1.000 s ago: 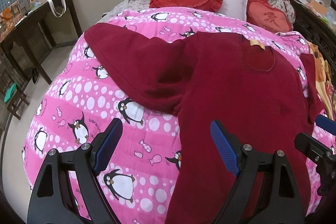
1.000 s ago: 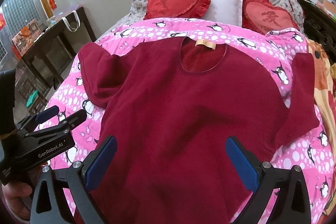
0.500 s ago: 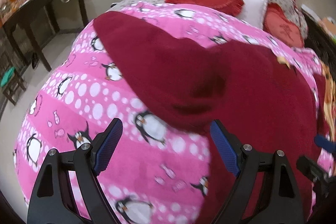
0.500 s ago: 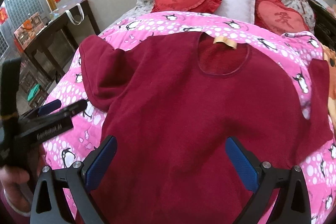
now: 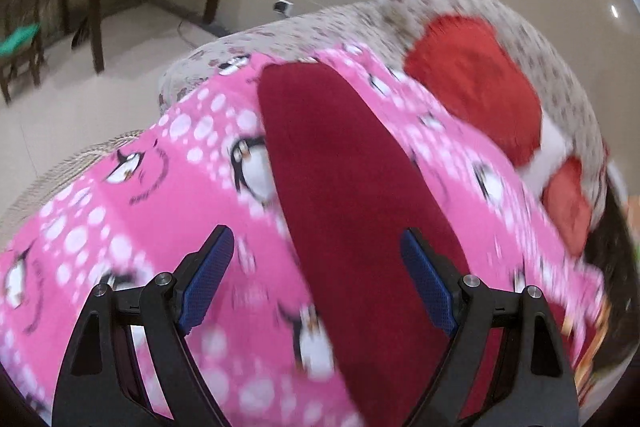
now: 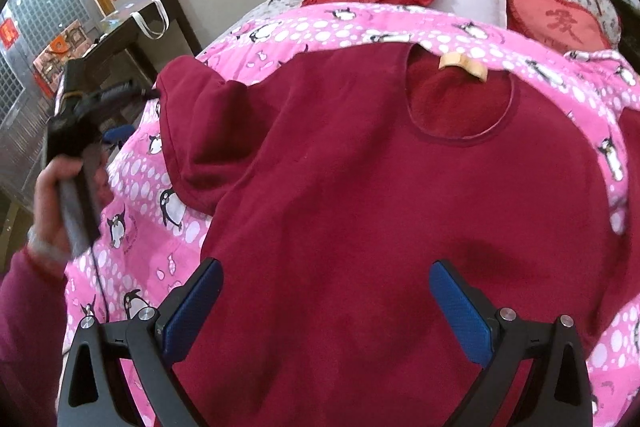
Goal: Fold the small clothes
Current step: 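Grasp the sleeve cuff of the red sweatshirt with the left gripper, then fold the held sleeve across the sweatshirt body and open the left gripper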
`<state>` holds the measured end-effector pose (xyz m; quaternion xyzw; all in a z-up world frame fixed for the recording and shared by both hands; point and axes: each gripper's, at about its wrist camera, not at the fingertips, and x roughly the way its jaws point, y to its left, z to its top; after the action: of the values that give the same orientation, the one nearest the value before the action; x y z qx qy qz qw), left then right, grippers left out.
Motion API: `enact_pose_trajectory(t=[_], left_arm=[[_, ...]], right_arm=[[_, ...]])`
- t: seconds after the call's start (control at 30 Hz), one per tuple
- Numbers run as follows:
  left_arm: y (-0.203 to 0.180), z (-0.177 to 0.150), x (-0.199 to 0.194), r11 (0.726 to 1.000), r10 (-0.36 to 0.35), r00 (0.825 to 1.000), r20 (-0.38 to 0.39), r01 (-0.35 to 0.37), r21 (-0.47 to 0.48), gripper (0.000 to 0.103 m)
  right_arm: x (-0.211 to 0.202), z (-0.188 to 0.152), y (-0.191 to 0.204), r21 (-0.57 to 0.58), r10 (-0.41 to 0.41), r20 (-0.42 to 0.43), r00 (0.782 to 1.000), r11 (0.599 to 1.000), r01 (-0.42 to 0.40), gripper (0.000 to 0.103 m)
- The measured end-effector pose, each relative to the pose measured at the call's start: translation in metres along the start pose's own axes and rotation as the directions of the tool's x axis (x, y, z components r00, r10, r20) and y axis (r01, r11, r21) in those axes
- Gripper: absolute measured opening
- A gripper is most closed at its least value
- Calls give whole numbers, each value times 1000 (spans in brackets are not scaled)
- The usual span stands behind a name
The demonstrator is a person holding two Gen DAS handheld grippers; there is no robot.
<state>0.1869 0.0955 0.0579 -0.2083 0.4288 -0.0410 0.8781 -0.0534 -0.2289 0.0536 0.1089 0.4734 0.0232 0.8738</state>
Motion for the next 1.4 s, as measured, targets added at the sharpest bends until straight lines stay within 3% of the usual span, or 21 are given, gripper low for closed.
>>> enact_pose_trajectory(t=[0.2, 0.33, 0.4, 0.47, 0.5, 0.53, 0.73, 1.03, 1.13, 1.3, 1.4], left_arm=[[21, 29, 45, 992, -10, 999, -51, 4, -123, 82], [14, 35, 57, 996, -7, 999, -47, 2, -86, 78], [6, 39, 63, 999, -17, 998, -52, 15, -44, 63], [1, 37, 62, 998, -56, 998, -36, 56, -5, 35], [-3, 38, 60, 998, -61, 998, -35, 62, 30, 29], [-5, 38, 59, 997, -65, 997, -34, 66, 49, 13], [5, 47, 14, 993, -112, 994, 9, 112, 47, 10], [33, 49, -74, 998, -21, 992, 126, 13, 69, 10], [37, 44, -81, 998, -22, 993, 112, 15, 67, 10], [1, 12, -103, 983, -80, 989, 128, 57, 172, 10], [-47, -25, -120, 945, -167, 978, 125, 123, 302, 10]], right_arm=[[7, -2, -4, 17, 27, -19, 999, 1000, -27, 103], [15, -3, -7, 21, 33, -33, 999, 999, -33, 103], [18, -4, -9, 27, 34, -36, 999, 999, -33, 103], [17, -4, -11, 43, 43, -36, 998, 998, -42, 103], [17, -4, -12, 48, 44, -35, 998, 998, -42, 103], [17, -5, -13, 50, 44, -34, 998, 998, -42, 103], [10, -9, -13, 35, 32, -27, 999, 999, -31, 103], [-4, -14, -17, 60, 42, -2, 999, 997, -42, 103], [-6, -15, -17, 70, 47, -1, 999, 996, -46, 103], [-13, -17, -20, 77, 41, 10, 999, 996, -42, 103], [-18, -16, -28, 95, 25, 22, 999, 995, -27, 103]])
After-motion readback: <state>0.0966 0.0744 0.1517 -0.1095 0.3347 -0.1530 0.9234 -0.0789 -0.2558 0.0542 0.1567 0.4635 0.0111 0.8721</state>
